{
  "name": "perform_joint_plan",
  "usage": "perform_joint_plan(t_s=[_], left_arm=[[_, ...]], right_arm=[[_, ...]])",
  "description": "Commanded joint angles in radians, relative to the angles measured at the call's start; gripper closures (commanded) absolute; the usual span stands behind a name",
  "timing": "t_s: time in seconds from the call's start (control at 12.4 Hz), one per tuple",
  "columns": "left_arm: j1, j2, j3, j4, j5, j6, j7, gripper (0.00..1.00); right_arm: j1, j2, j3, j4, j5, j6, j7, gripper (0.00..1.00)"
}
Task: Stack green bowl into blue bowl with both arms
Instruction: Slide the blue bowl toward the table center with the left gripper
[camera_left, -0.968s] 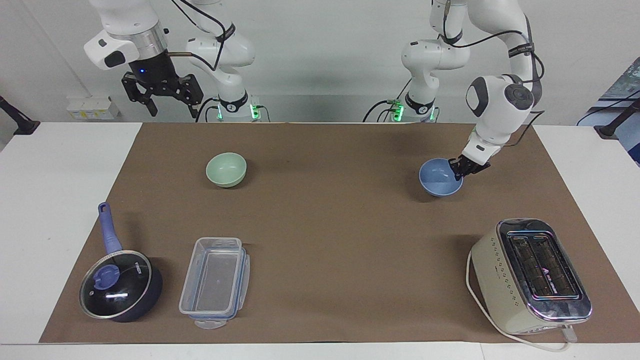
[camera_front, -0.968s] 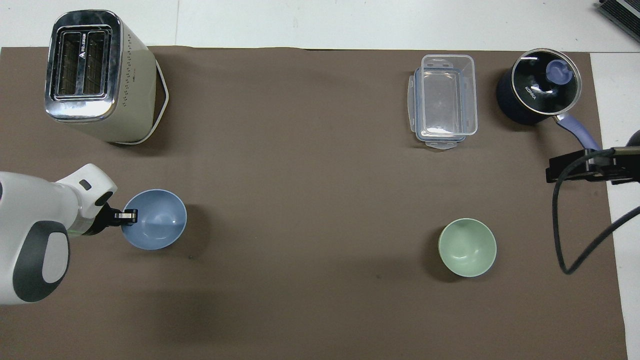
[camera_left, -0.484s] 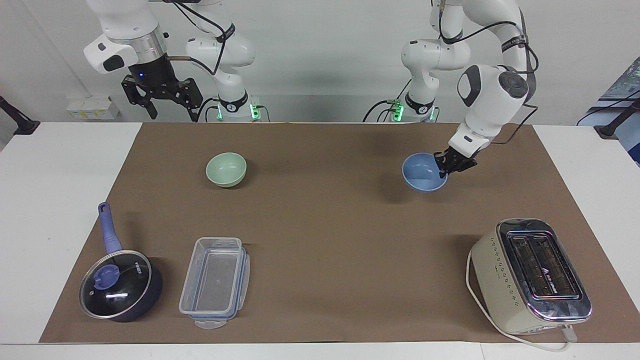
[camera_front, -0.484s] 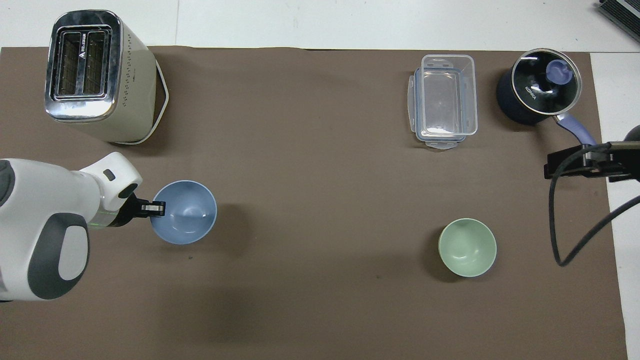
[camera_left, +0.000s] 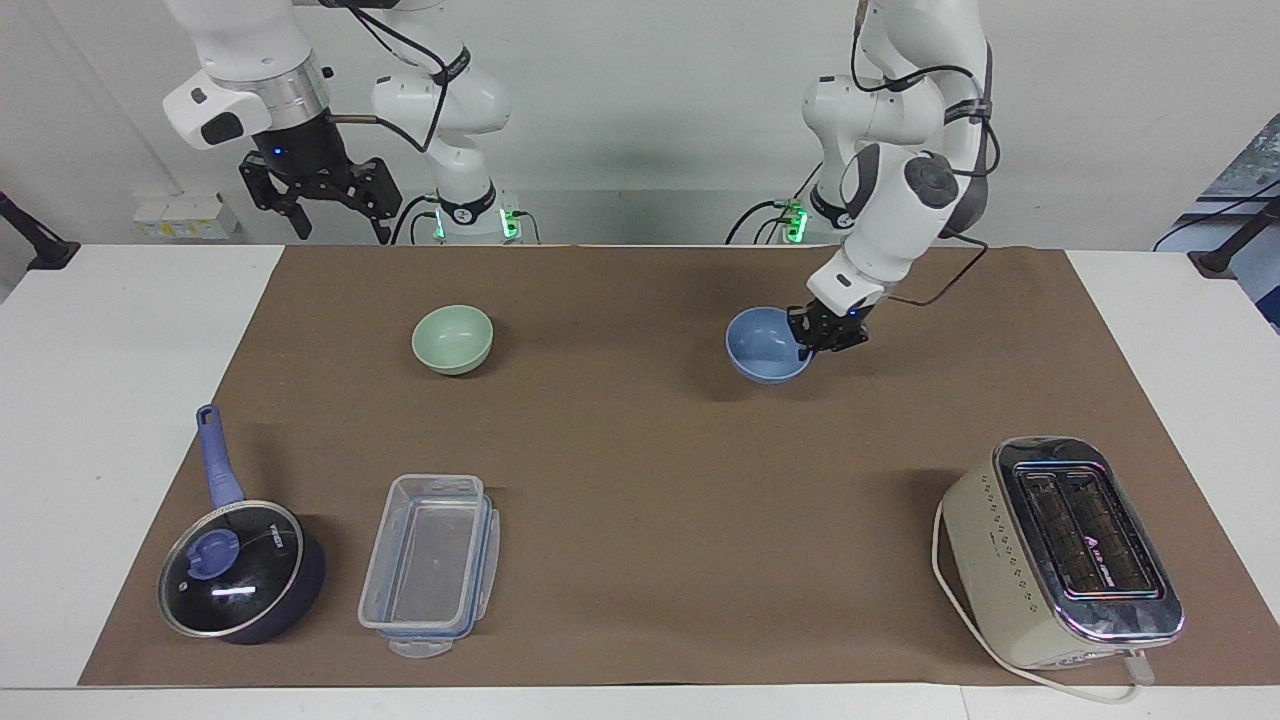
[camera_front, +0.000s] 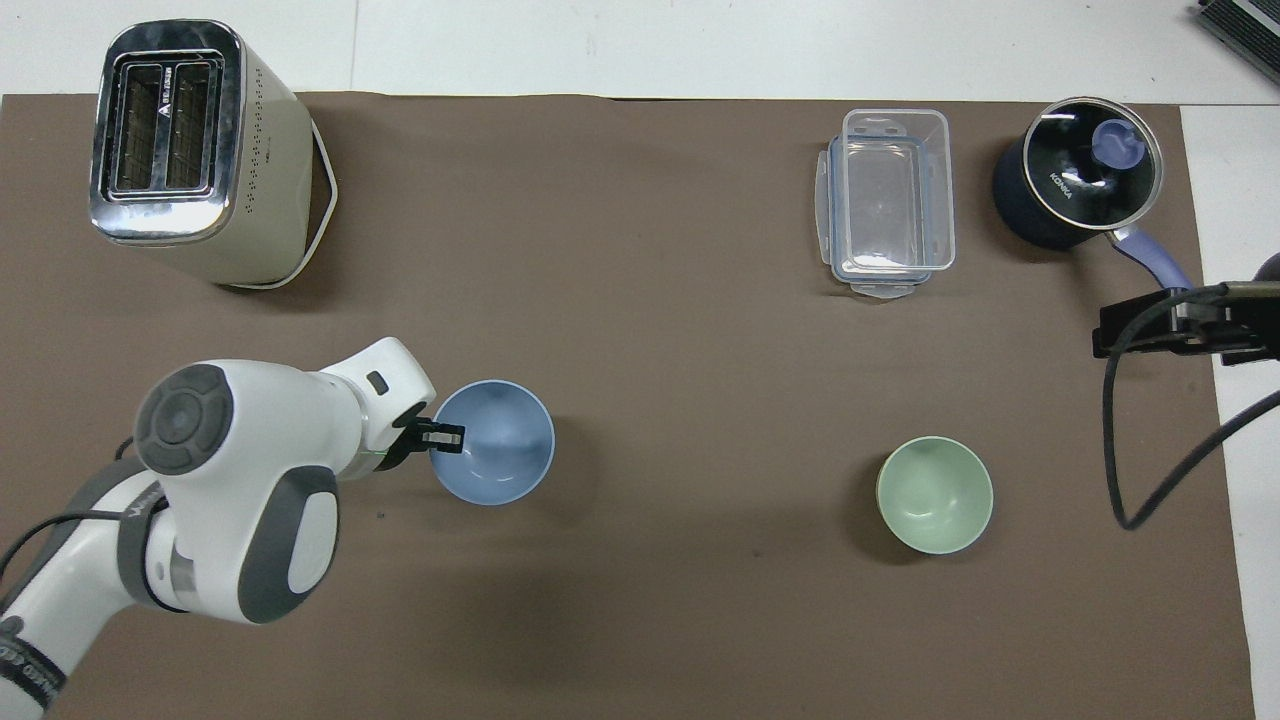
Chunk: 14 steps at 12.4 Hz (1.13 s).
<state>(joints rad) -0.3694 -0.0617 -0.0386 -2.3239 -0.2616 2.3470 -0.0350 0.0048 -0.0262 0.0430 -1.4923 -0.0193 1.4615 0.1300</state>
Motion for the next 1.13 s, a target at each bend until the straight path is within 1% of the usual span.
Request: perform_joint_plan(t_s=[0.0, 0.16, 0.24, 0.32, 0.4, 0.48, 0.81, 0.89, 1.05], left_arm=[[-0.092, 0.014, 0.017, -0.063, -0.019, 0.108, -0.061, 1.00], [-0.181, 0.051, 0.017, -0.116, -0.019, 0.246, -0.147, 1.00], [-0.192, 0.065, 0.017, -0.118, -0.018, 0.268, -0.169, 0.57], [-0.187, 0.069, 0.019, -0.106, -0.018, 0.261, -0.172, 0.01], [-0.177, 0.078, 0.020, -0.085, -0.018, 0.258, -0.158, 0.00], [-0.166, 0.082, 0.023, -0.046, -0.018, 0.204, -0.158, 0.00], [-0.037, 0.091, 0.025, 0.179, 0.022, -0.108, -0.154, 0.00], [-0.002, 0.092, 0.025, 0.237, 0.057, -0.192, -0.152, 0.00], [0.067, 0.105, 0.023, 0.363, 0.102, -0.352, -0.111, 0.00]], right_arm=[[-0.008, -0.008, 0.000, -0.013, 0.012, 0.010, 0.011, 0.00], [-0.008, -0.008, 0.000, -0.013, 0.012, 0.007, 0.011, 0.00], [-0.008, -0.008, 0.000, -0.013, 0.012, 0.003, 0.011, 0.00], [-0.008, -0.009, 0.000, -0.013, 0.012, 0.003, 0.013, 0.00], [-0.008, -0.009, 0.000, -0.013, 0.012, 0.003, 0.013, 0.00], [-0.006, -0.009, 0.000, -0.013, 0.010, 0.003, 0.014, 0.00], [-0.008, -0.011, 0.001, -0.017, 0.012, 0.014, 0.014, 0.00], [-0.008, -0.018, 0.001, -0.034, 0.012, 0.019, 0.016, 0.00], [-0.008, -0.055, 0.001, -0.104, 0.013, 0.061, 0.008, 0.00]])
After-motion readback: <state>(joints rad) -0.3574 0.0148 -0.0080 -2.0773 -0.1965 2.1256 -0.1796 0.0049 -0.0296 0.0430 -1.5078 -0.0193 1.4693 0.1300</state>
